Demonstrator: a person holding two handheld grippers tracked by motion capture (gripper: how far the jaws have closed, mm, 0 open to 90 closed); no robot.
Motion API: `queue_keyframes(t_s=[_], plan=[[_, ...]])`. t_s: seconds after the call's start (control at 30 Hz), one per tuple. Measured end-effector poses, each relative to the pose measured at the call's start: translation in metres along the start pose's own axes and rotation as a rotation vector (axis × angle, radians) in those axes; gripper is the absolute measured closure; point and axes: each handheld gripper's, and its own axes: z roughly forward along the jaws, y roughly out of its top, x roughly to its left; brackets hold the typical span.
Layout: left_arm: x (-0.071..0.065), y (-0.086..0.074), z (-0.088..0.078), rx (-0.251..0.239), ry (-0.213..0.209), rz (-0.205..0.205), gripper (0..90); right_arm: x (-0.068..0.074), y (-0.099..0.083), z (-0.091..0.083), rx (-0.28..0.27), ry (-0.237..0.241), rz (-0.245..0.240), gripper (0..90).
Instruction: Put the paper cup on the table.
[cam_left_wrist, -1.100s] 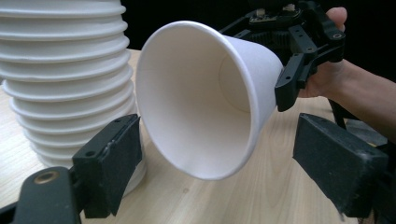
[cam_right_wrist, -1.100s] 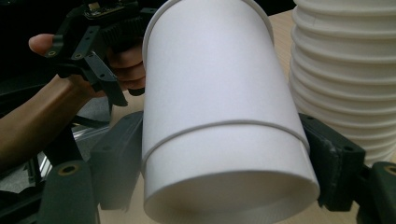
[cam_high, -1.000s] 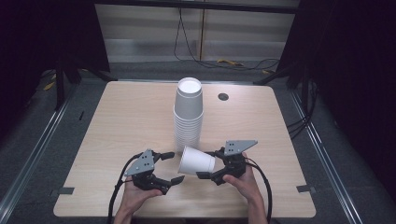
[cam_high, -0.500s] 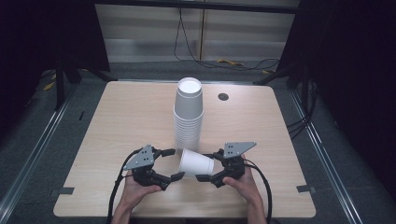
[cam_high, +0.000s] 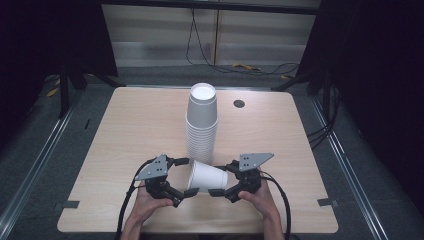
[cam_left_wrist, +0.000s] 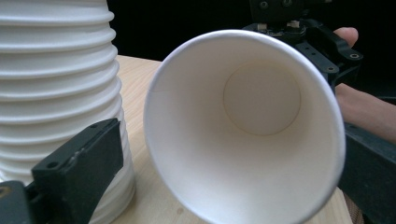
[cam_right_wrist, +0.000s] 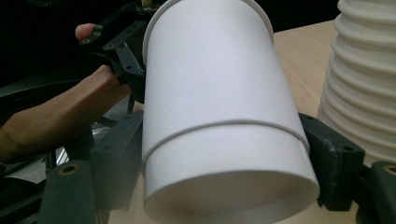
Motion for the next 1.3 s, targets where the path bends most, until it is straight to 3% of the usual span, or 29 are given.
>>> queue_keyframes(t_s=[0.07, 0.13, 0.4, 0.67, 0.73, 0.77, 0.83, 1.0, 1.3], plan=[[0.000, 0.001, 0.003, 0.014, 0.005, 0.000, 0.0, 0.000, 0.000, 0.001, -0.005, 0.000, -0.002, 23.3], [0.001, 0.002, 0.006, 0.037, -0.019, 0.008, 0.0, 0.000, 0.000, 0.001, -0.002, 0.002, 0.000, 23.3], [0.001, 0.006, 0.011, 0.024, -0.080, 0.044, 4.6, 0.000, 0.001, 0.000, 0.009, 0.015, -0.011, 23.2], [0.001, 0.005, 0.013, 0.023, -0.082, 0.045, 4.8, 0.001, 0.001, 0.001, 0.019, 0.012, -0.023, 23.2], [0.002, 0.004, 0.012, 0.006, -0.099, 0.015, 5.9, 0.001, 0.001, 0.001, 0.018, 0.018, -0.022, 23.1], [0.003, 0.005, 0.011, 0.014, -0.106, 0.021, 6.5, 0.000, 0.001, 0.001, 0.018, 0.022, -0.022, 23.1], [0.002, 0.006, 0.010, 0.021, -0.089, 0.029, 7.4, 0.000, 0.001, 0.001, 0.022, 0.017, -0.023, 22.9], [0.001, 0.007, 0.007, 0.029, -0.109, 0.042, 10.2, 0.000, 0.001, 0.001, 0.019, 0.011, -0.030, 20.0], [-0.001, 0.008, 0.004, 0.072, -0.067, 0.053, 10.9, 0.000, -0.001, 0.001, -0.012, -0.041, -0.015, 14.3]])
